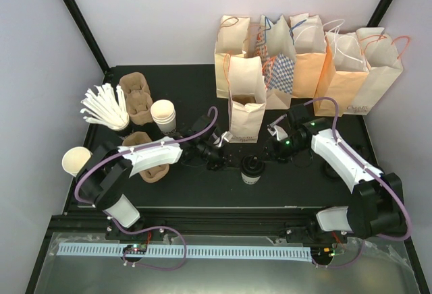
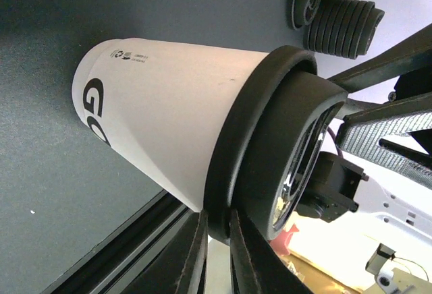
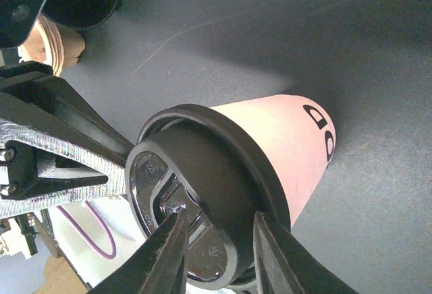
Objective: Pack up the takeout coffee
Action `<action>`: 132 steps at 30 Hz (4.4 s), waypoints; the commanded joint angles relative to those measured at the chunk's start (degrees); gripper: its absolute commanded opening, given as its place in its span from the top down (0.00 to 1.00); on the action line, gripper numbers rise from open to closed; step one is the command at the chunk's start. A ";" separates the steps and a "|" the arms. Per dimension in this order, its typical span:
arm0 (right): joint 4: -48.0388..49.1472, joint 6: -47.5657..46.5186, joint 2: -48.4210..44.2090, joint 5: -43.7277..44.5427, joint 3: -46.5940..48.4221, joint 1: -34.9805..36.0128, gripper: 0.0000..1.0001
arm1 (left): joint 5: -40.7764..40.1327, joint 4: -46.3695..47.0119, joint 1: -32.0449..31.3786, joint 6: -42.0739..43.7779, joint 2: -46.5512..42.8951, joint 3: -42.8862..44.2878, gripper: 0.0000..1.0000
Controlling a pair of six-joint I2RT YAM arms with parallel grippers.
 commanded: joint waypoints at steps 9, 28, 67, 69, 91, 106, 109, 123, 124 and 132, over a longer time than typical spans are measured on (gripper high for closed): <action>2.15 -0.67 0.10 -0.28 -3.92 0.35 0.70 | -0.28 -2.95 -0.63 2.55 2.93 1.14 0.88; 5.03 2.90 -1.51 4.43 -12.93 0.32 0.71 | -4.06 -7.22 -0.72 7.96 5.44 -0.69 0.92; -13.02 13.10 7.51 40.41 18.27 28.70 0.01 | -21.67 -26.64 12.46 20.17 -20.07 9.03 0.60; -13.44 13.36 8.16 40.92 18.49 28.87 0.03 | -22.11 -26.58 13.22 20.46 -21.16 8.65 0.59; -12.83 13.06 11.99 42.48 18.65 30.76 0.20 | -23.15 -26.42 16.02 21.31 -25.16 6.77 0.57; -13.57 8.83 -3.08 45.89 23.78 30.85 0.24 | -19.50 -14.94 16.16 22.58 -19.15 14.97 0.01; -13.12 7.46 -7.69 45.98 24.33 30.86 0.27 | -19.81 -14.88 15.64 22.12 -13.22 22.08 0.01; -11.54 6.41 -20.15 54.58 29.60 30.82 0.29 | -34.54 -33.66 10.41 24.26 12.30 57.49 0.08; -11.59 6.41 -20.26 55.32 30.23 30.84 0.29 | -36.12 -35.99 10.01 24.64 13.91 59.97 0.10; -11.46 4.31 -17.98 60.04 38.72 30.86 0.31 | -39.61 -44.98 9.83 26.15 21.39 67.14 0.30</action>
